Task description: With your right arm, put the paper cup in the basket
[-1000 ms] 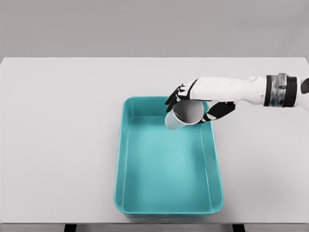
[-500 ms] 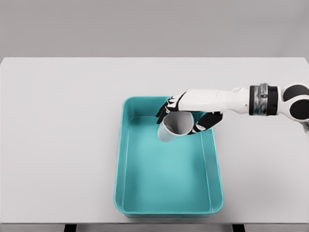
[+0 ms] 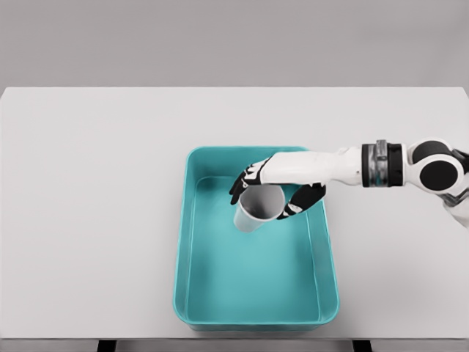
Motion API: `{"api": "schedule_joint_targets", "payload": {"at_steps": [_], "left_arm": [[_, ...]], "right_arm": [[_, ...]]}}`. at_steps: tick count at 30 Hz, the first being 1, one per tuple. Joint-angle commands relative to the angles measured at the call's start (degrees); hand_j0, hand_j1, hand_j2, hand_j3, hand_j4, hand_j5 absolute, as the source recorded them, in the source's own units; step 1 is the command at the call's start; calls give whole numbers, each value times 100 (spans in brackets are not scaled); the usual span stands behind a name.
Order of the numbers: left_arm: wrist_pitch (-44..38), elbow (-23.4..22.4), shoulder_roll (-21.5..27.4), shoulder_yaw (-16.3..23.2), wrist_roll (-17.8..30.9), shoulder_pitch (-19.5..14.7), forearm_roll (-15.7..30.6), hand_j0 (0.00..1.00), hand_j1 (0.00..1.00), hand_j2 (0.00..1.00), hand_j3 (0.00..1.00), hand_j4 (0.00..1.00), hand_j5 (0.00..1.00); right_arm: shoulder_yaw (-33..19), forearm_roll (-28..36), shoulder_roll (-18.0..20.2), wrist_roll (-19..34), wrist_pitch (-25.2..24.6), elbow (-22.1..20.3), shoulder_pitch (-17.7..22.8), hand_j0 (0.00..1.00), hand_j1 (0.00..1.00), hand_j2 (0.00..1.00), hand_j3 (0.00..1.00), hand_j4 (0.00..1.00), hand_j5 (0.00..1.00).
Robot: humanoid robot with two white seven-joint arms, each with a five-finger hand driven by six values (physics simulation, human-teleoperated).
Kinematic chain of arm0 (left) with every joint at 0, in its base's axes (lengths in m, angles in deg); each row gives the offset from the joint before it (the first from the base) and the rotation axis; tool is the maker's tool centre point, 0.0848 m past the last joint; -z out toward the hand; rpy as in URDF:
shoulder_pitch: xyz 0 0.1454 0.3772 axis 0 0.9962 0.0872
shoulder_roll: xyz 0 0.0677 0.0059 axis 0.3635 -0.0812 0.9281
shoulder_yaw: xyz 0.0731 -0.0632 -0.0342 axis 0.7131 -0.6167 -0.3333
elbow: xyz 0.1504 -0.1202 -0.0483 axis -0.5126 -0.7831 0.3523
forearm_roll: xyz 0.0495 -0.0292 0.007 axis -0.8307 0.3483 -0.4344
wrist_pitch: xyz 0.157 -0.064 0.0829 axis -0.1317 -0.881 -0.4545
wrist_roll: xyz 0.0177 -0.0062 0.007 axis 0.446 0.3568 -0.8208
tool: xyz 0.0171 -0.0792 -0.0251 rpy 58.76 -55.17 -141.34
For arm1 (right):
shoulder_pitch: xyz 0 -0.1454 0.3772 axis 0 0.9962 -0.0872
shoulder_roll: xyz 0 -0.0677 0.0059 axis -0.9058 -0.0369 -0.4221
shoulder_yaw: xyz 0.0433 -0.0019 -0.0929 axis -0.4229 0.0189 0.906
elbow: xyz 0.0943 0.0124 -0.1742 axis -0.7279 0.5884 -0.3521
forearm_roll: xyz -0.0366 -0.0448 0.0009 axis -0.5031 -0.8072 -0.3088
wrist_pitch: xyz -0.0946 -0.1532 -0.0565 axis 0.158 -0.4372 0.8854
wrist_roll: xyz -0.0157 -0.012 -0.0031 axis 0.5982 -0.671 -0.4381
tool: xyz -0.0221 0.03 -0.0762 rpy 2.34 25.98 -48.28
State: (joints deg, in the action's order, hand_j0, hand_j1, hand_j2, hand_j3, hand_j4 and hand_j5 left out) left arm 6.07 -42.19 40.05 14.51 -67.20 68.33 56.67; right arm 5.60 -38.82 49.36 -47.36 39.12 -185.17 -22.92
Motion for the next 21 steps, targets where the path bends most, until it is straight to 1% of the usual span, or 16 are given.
{"api": "schedule_joint_targets", "payload": {"at_steps": [1, 17, 21], "left_arm": [[0, 0, 0, 0, 1, 0, 0, 100, 100, 100, 100, 100, 100], [0, 0, 0, 0, 1, 0, 8, 100, 100, 100, 100, 100, 100], [0, 0, 0, 0, 1, 0, 0, 100, 100, 100, 100, 100, 100]], "right_arm": [[66, 32, -3, -2, -25, 13, 0, 72, 72, 72, 72, 72, 72], [189, 32, -29, -2, -104, 30, 18, 73, 73, 73, 73, 73, 73], [207, 32, -29, -2, -113, 30, 18, 75, 75, 75, 75, 75, 75]]}}
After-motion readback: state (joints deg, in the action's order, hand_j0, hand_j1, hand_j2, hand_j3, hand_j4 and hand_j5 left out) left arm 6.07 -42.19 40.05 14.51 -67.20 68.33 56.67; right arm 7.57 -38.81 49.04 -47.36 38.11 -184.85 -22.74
